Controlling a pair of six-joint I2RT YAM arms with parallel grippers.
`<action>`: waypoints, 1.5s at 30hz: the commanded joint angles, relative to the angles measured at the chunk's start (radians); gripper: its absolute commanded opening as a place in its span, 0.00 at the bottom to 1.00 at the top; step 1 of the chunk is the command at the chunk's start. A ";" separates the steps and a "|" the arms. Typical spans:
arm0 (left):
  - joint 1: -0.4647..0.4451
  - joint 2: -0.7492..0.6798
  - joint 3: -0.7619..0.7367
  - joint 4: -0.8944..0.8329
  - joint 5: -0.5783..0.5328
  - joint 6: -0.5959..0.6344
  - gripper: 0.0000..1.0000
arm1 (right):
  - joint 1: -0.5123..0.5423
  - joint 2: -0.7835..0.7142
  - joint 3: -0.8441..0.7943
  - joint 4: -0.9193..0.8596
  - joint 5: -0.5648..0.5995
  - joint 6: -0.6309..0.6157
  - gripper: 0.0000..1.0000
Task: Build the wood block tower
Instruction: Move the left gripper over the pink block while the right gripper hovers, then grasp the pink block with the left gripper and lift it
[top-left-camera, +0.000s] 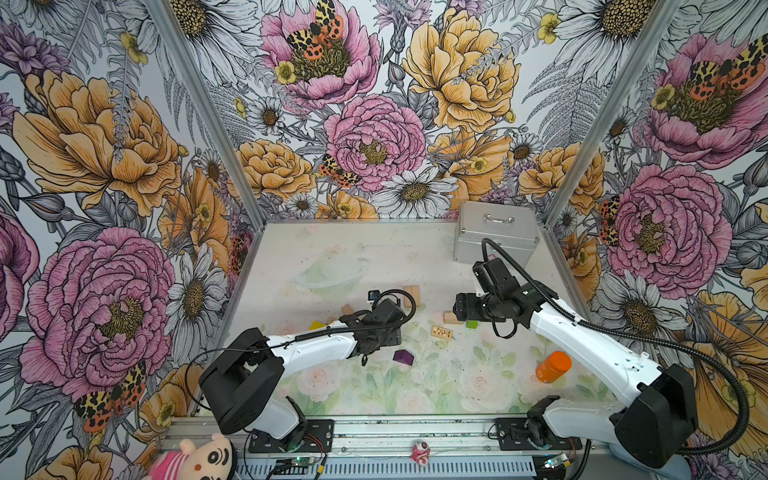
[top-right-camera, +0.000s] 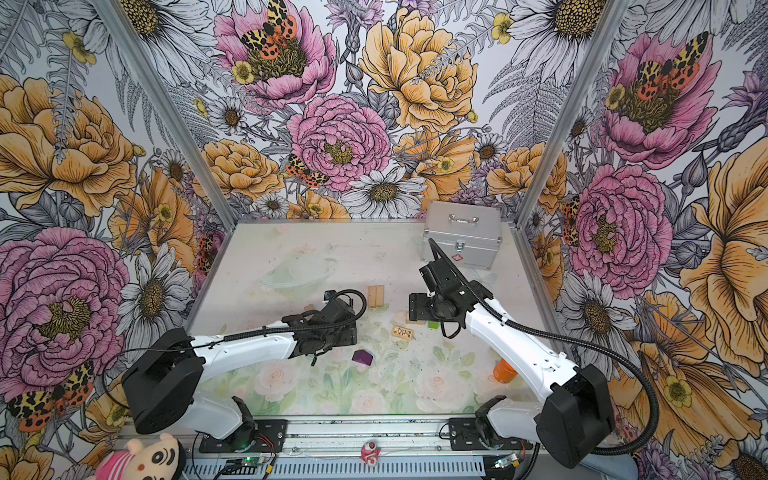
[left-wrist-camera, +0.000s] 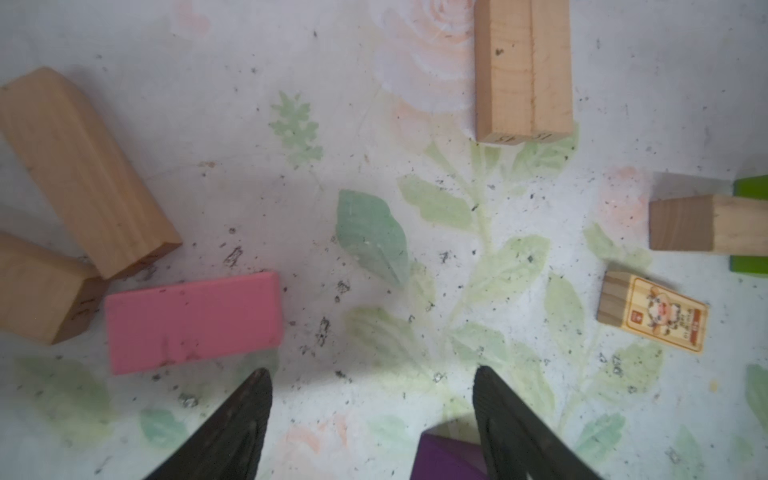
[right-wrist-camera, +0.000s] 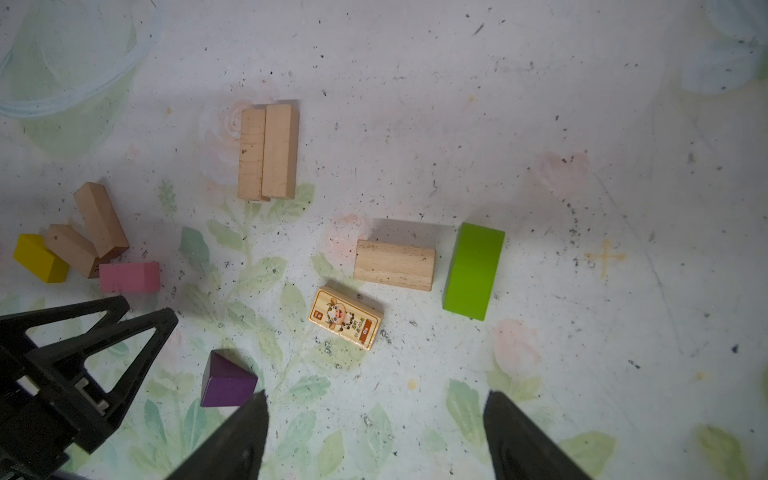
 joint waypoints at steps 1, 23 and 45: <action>0.015 -0.046 -0.010 -0.075 -0.095 0.000 0.81 | -0.009 0.001 0.004 -0.006 0.013 -0.019 0.84; 0.110 0.023 -0.055 -0.030 -0.066 0.027 0.83 | -0.010 0.015 0.020 -0.008 0.003 -0.025 0.86; 0.130 0.131 -0.015 0.010 -0.052 0.034 0.80 | -0.025 0.016 0.004 -0.006 0.008 -0.040 0.86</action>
